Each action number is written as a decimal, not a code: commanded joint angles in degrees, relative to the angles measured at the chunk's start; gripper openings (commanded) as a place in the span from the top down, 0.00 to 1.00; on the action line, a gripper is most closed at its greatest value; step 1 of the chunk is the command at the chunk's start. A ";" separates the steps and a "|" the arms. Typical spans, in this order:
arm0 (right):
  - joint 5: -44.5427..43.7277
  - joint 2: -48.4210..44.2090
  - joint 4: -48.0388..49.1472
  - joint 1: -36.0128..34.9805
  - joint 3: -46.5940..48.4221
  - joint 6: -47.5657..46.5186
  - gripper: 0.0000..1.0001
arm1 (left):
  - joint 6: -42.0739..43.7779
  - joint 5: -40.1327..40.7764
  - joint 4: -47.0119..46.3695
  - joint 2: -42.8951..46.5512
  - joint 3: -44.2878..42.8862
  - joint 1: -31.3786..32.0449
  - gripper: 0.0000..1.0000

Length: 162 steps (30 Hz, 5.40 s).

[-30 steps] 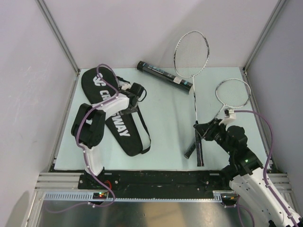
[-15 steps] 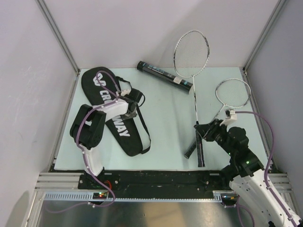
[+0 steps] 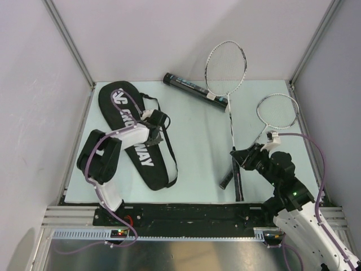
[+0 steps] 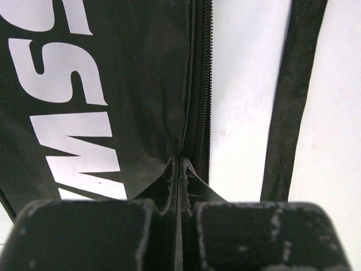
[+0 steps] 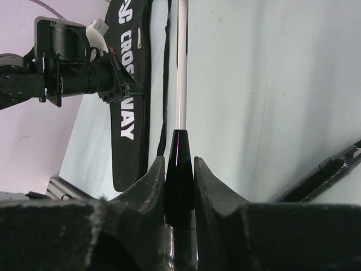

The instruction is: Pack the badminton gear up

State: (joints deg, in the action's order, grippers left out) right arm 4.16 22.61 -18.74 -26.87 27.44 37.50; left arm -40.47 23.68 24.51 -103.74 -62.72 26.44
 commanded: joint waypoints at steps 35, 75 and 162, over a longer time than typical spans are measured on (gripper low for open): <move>17.68 12.31 18.38 -19.69 -9.93 23.45 1.00 | 1.25 -12.46 -5.69 41.85 23.62 0.93 1.00; 19.98 17.65 27.86 -26.27 -10.80 27.01 1.00 | 4.48 -18.30 -9.56 45.02 26.10 0.91 1.00; -19.06 81.98 58.50 -35.53 21.31 9.56 1.00 | -1.11 -25.41 -4.67 45.82 24.15 1.78 0.97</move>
State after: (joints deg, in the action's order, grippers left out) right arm -9.17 103.63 37.10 -62.11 45.60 47.33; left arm -40.82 1.74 19.68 -60.01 -36.38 27.92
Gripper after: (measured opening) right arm 0.233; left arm 0.081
